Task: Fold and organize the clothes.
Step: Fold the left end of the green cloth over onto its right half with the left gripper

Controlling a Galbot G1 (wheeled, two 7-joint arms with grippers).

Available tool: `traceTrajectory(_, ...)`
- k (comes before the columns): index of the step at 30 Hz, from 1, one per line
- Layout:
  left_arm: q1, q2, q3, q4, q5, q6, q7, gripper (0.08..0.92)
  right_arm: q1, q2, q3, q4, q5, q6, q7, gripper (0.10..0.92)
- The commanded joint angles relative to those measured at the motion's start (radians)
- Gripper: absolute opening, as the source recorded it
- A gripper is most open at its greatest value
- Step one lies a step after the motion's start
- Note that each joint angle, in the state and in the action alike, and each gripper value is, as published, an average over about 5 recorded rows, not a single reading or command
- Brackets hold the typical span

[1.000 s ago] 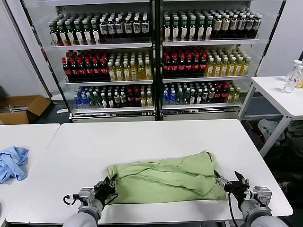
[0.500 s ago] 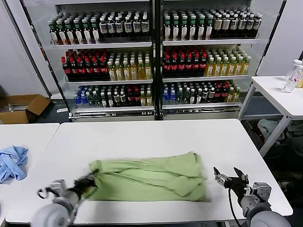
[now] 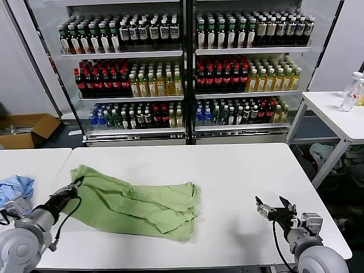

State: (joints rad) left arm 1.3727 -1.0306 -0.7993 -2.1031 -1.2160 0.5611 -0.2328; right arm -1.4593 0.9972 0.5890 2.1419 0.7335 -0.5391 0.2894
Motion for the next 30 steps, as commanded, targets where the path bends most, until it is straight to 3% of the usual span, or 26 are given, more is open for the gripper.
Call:
traceTrajectory(1,-0.032,-0.18,0.27,-0.164,-0.214,-0.005,-0.043,0.108,0.013,-0.001,-0.003,-0.008,0.0,-0.001,0.0,0.823)
traceTrajectory(11,-0.167,-0.256,0.552,0.036,-0.03,-0.02,-0.069,0.108,0.006,0.004,0.003,-0.016,-0.005,-0.001,-0.001,0.823)
traceTrajectory(18,-0.227,-0.254,0.64,0.169,0.224,-0.012,0.039,0.108,0.016,0.009,-0.001,-0.026,-0.007,-0.002,0.001,0.823)
traceTrajectory(23,-0.21,-0.239,0.643,0.106,0.336,-0.004,0.111,0.154,0.02,0.011,-0.004,-0.035,-0.01,-0.003,0.0,0.823)
traceTrajectory(30,-0.085,-0.168,0.525,-0.132,0.321,0.012,0.157,0.355,0.034,0.016,-0.016,-0.046,-0.014,-0.002,-0.001,0.823)
